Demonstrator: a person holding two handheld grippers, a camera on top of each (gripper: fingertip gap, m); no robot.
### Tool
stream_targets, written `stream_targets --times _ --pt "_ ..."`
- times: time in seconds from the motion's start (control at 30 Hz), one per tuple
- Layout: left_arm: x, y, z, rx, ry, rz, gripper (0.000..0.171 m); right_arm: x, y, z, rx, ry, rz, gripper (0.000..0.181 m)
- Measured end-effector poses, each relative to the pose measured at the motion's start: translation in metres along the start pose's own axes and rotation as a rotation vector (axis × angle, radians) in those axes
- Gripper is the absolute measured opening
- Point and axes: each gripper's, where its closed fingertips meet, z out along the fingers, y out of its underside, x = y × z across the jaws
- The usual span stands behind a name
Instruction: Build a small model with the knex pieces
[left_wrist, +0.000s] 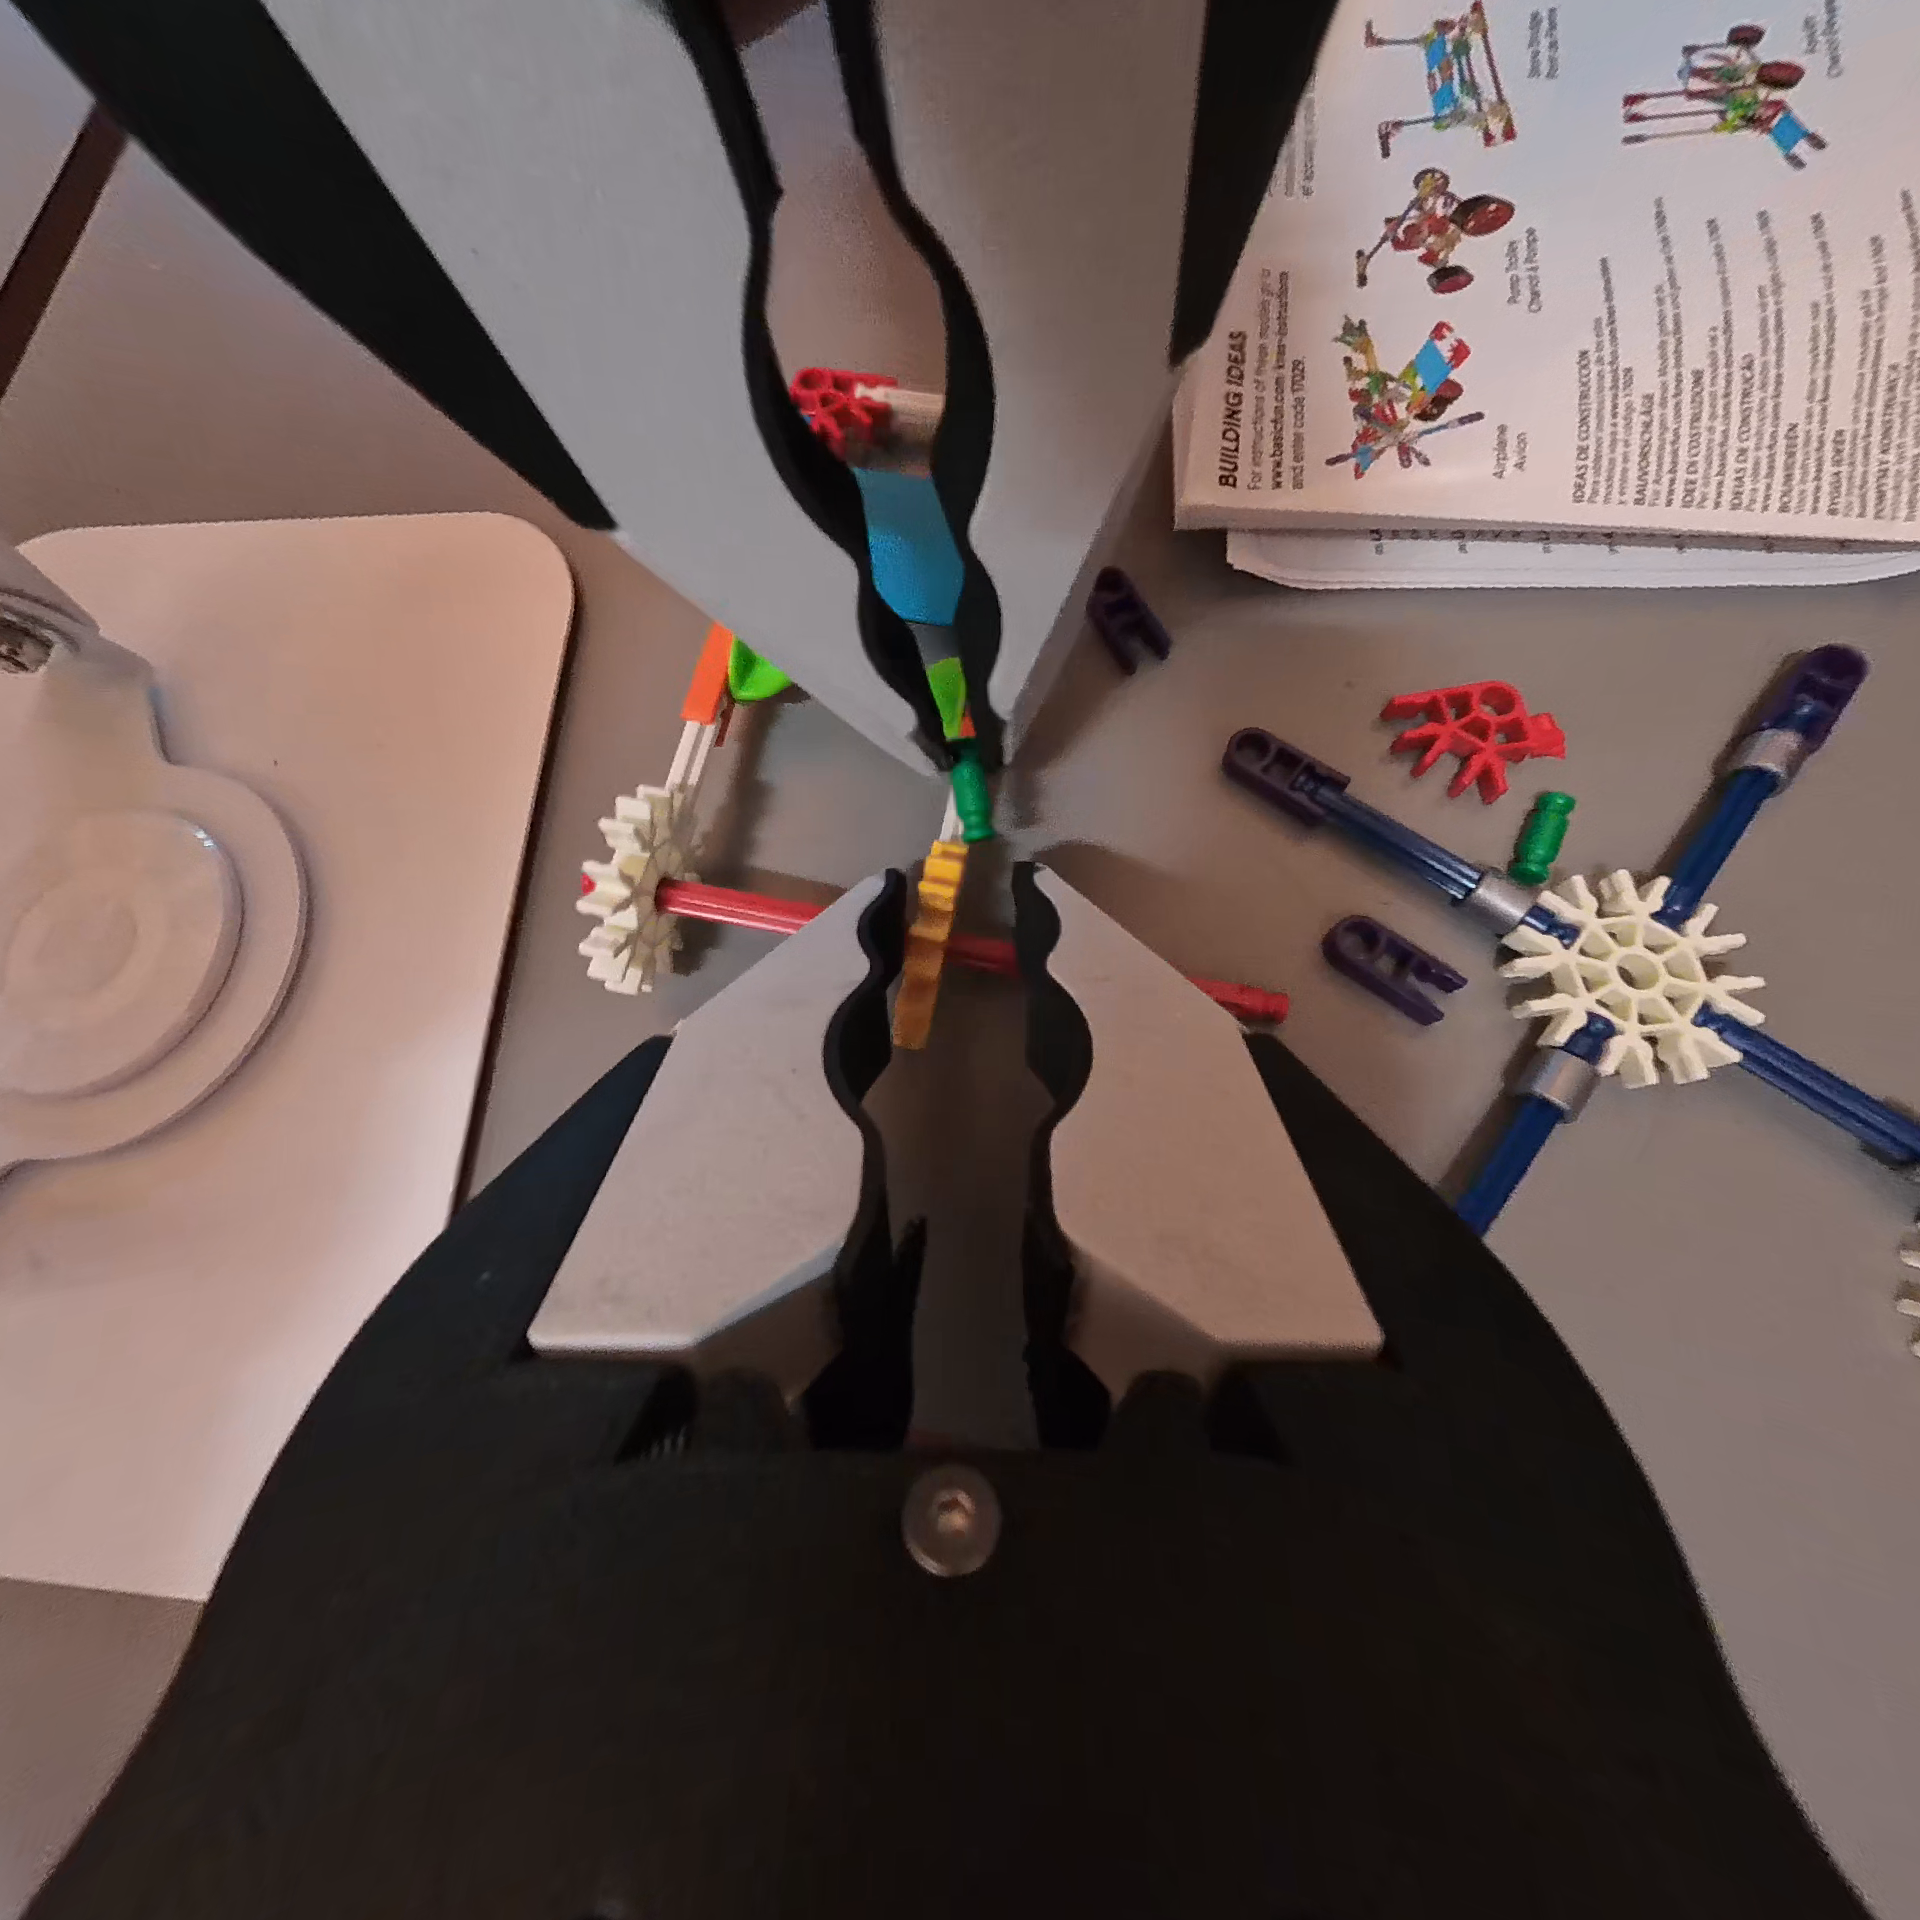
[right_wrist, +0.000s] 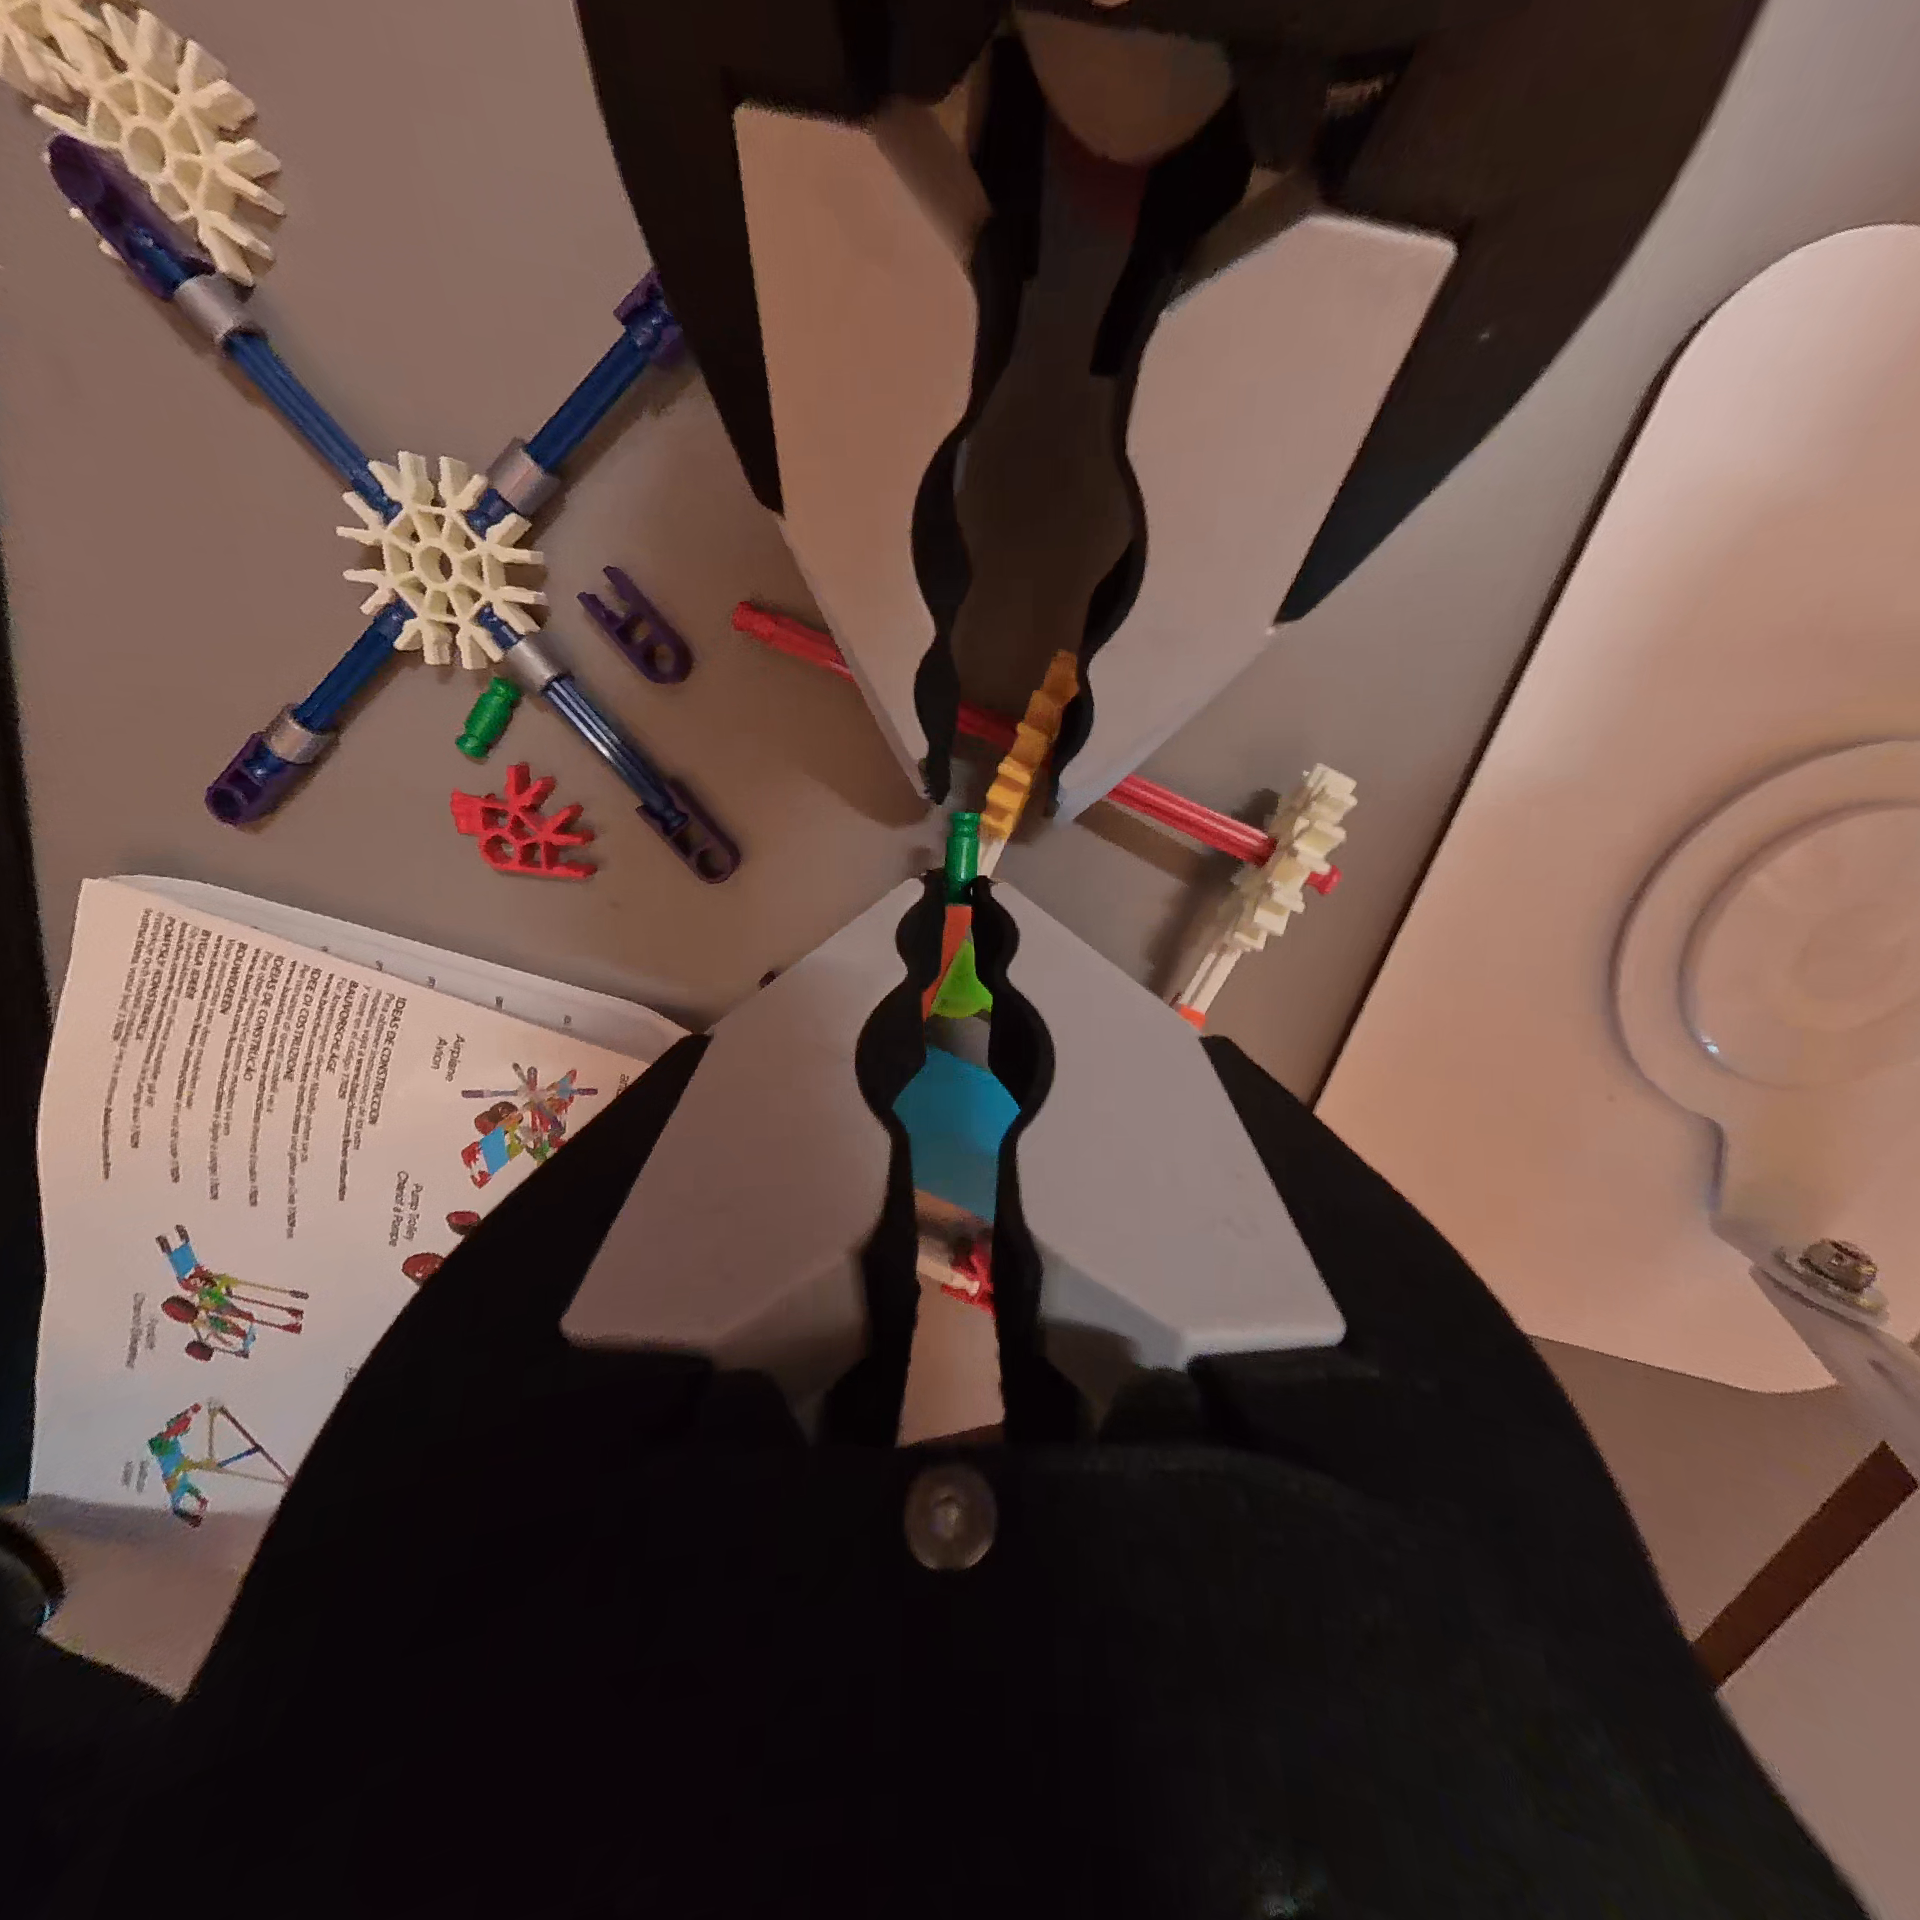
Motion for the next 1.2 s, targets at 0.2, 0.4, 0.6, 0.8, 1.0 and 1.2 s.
stream_targets --times 0.2,0.4,0.6,0.8,1.0,1.2 --pt "-0.003 0.002 -0.002 0.002 -0.04 0.008 0.027 0.01 -0.003 0.0 0.05 0.036 0.057 0.002" --pt "-0.012 0.0 -0.016 0.022 -0.124 0.04 0.027 0.017 -0.001 -0.003 0.139 0.107 0.13 0.003" --pt "-0.012 0.011 -0.01 -0.008 -0.18 0.134 0.024 0.016 -0.005 0.007 0.141 0.149 0.15 0.003" --pt "-0.014 0.013 -0.009 -0.016 -0.193 0.144 0.028 0.025 -0.011 0.006 0.145 0.179 0.182 0.002" --pt "-0.014 0.012 -0.01 0.0 -0.194 0.145 0.015 0.024 -0.016 0.01 0.14 0.165 0.201 0.002" --pt "-0.013 0.013 -0.008 -0.015 -0.2 0.169 0.013 0.023 -0.017 0.011 0.118 0.138 0.209 0.002"
